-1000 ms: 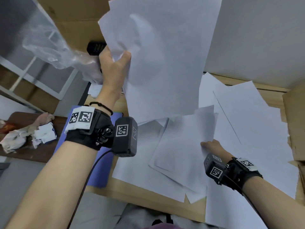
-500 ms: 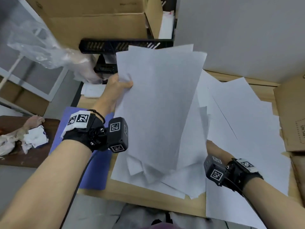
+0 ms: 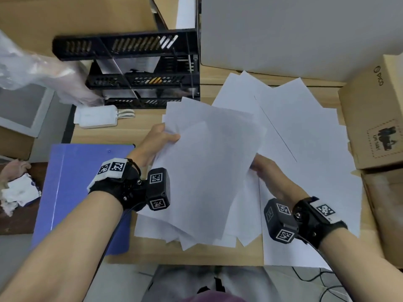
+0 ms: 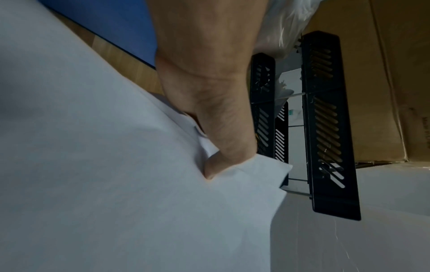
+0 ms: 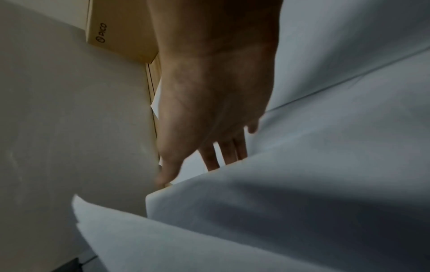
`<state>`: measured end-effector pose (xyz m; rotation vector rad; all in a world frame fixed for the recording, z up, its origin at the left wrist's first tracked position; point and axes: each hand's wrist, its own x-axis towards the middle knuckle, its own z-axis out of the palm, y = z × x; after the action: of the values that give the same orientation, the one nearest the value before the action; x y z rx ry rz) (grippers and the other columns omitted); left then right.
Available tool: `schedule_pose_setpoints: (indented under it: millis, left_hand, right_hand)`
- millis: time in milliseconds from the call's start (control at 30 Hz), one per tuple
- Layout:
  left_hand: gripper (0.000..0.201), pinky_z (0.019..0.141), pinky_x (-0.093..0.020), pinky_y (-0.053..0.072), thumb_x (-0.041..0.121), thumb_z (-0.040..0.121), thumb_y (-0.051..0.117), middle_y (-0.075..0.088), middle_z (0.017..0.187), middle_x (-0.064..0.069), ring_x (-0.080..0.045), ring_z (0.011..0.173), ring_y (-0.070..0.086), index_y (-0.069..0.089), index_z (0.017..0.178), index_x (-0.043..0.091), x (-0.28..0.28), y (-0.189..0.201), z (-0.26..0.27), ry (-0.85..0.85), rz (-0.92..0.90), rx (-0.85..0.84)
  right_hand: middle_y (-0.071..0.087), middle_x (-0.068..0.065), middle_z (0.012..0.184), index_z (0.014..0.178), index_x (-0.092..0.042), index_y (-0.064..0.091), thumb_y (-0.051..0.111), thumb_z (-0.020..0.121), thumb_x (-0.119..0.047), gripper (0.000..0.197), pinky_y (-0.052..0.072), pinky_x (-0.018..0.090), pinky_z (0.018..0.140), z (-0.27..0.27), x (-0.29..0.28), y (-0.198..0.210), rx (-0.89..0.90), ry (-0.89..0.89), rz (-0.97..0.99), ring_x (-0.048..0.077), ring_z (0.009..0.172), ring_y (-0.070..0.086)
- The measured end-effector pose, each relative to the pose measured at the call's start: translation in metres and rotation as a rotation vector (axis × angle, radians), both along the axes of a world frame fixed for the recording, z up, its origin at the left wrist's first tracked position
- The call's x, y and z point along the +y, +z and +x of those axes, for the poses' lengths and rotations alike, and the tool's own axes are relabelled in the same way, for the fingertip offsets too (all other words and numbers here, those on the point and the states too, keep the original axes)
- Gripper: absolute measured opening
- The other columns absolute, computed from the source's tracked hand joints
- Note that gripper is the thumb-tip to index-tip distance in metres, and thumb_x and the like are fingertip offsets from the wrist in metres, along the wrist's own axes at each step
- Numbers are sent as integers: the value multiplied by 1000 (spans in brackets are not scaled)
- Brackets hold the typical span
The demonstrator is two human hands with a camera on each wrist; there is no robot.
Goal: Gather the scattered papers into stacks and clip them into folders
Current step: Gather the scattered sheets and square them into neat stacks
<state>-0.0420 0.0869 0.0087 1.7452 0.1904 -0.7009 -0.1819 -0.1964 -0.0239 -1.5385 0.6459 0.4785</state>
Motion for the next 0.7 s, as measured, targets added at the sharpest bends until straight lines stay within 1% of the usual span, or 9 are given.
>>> schedule_pose_setpoints:
  millis: [67,100,233,367,467,500,567,633,700]
  left_hand:
    - [20,72,-34,57,0,89,59,75,91,-3,-24,82,71,65,104,11,1,0,3,20,-45,22]
    - [26,77,-38,57,0,89,58,74,101,-8,-27,88,71,64,112,10,2,1,3,30,-70,35]
    - [39,84,-42,56,2,89,59,70,115,-9,-30,99,69,58,127,13,6,0,6,31,-86,65]
    - [39,88,-44,56,4,88,63,68,120,-8,-29,101,69,58,125,15,14,-6,8,79,-30,52]
    - [45,84,-41,57,6,86,69,62,124,-5,-26,98,68,54,126,17,20,-13,9,171,34,16]
    - [49,78,-37,58,6,86,70,61,122,-6,-23,94,68,51,129,16,21,-15,8,211,37,11]
    - [62,66,-29,55,9,86,72,57,122,-7,-16,87,65,41,139,16,21,-16,8,303,-15,45]
    - [76,64,-29,53,19,86,73,53,125,-8,-15,90,64,28,147,18,23,-18,10,373,-103,117]
    - [82,71,-32,55,37,80,78,58,129,-7,-20,101,66,32,146,20,28,-20,9,340,-158,174]
  right_hand:
    - [67,-5,123,130,-29,58,36,85,-72,66,40,34,104,8,9,20,12,62,240,14,114,61]
    - [67,-4,123,133,-30,56,36,79,-76,74,42,35,102,13,13,26,9,82,321,15,113,62]
    - [53,6,142,144,-25,44,34,81,-75,82,45,43,103,23,24,39,-22,93,486,26,129,52]
    - [59,10,135,139,-16,50,34,81,-72,83,54,40,93,23,24,36,60,11,580,29,121,59]
    - [67,11,124,132,-11,55,66,83,-48,63,49,50,99,24,30,29,137,171,367,29,114,64]
    - [71,9,115,126,-11,58,73,82,-40,54,52,50,95,25,33,25,151,236,252,27,106,68]
    - [75,3,101,117,-13,62,69,89,-20,30,60,36,76,28,40,20,148,229,107,19,89,73]
    - [73,4,106,122,-9,60,61,92,-8,29,58,33,79,31,45,14,116,138,51,20,93,71]
    - [70,6,111,125,-7,57,57,94,-4,31,54,32,81,32,46,9,88,58,2,21,95,68]
